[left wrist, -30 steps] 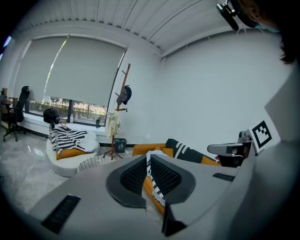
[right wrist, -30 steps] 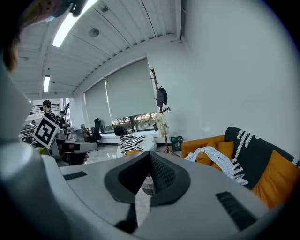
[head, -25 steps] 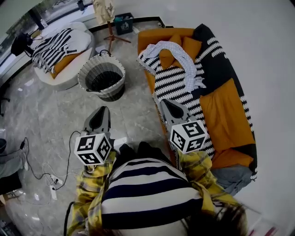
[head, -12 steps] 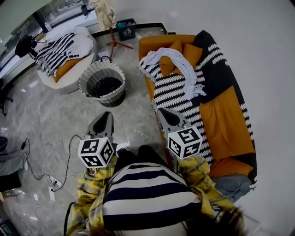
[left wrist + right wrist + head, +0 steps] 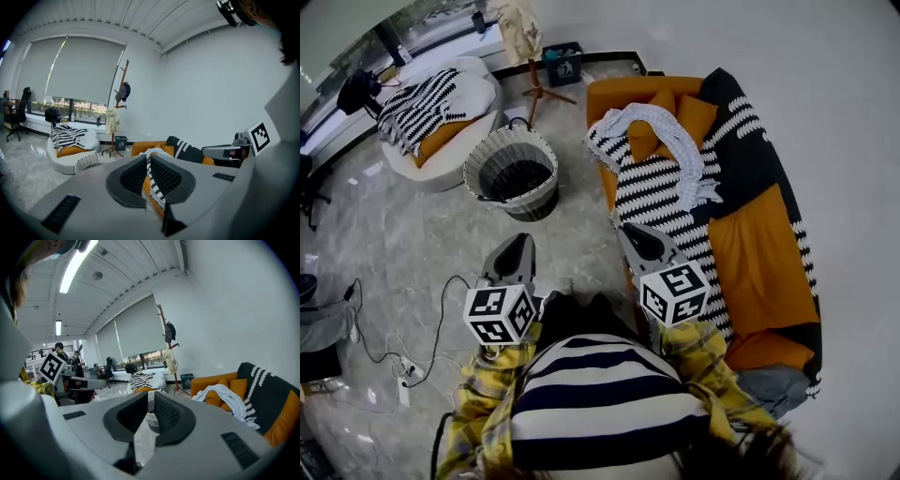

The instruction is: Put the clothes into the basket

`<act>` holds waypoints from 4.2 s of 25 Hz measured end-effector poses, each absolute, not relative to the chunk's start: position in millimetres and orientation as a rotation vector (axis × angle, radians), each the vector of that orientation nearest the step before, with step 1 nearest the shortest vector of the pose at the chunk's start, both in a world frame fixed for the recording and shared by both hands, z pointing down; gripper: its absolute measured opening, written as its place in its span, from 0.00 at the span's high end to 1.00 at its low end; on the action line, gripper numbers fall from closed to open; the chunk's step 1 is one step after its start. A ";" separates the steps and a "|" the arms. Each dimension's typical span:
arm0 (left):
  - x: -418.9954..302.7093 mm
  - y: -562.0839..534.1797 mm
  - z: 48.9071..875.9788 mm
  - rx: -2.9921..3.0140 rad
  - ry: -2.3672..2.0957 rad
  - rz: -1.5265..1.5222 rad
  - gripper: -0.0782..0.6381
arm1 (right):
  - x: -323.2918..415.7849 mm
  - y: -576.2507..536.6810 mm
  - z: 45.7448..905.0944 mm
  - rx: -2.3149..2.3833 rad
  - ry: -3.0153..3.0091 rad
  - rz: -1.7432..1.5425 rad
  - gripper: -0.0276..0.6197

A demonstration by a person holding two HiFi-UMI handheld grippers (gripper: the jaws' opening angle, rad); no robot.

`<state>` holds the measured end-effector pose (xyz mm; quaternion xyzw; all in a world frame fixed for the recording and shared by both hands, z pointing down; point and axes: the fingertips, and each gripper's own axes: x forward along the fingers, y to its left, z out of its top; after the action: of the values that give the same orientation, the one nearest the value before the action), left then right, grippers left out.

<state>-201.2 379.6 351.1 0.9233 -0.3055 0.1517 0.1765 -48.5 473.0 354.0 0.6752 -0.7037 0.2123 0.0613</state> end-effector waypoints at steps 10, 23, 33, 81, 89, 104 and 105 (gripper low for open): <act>-178.6 345.0 363.7 2.613 -0.832 0.449 0.84 | -34.9 441.6 368.0 2.032 -2.126 0.705 0.76; -147.8 233.2 383.9 2.561 -0.833 0.462 0.84 | 1.9 332.0 371.1 2.031 -2.110 0.747 0.66; -119.3 162.2 396.8 2.568 -0.745 0.512 0.84 | 32.5 266.9 387.7 2.096 -2.026 0.827 0.66; 221.6 51.4 551.0 2.537 -0.346 0.901 0.84 | 406.6 163.8 650.2 1.934 -1.616 1.164 0.57; 216.7 46.4 568.2 2.498 -0.368 0.971 0.84 | 422.5 160.3 691.7 1.923 -1.546 1.216 0.49; 216.2 50.3 564.6 2.447 -0.391 0.931 0.84 | 413.3 160.2 714.3 1.852 -1.475 1.324 0.63; 216.1 50.0 563.1 2.449 -0.397 0.929 0.84 | 412.5 161.2 714.0 1.851 -1.470 1.327 0.66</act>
<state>216.1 50.0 563.1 0.8966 -0.1453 0.3401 0.2436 412.5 161.2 714.0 0.6672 -0.5297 0.4782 0.2137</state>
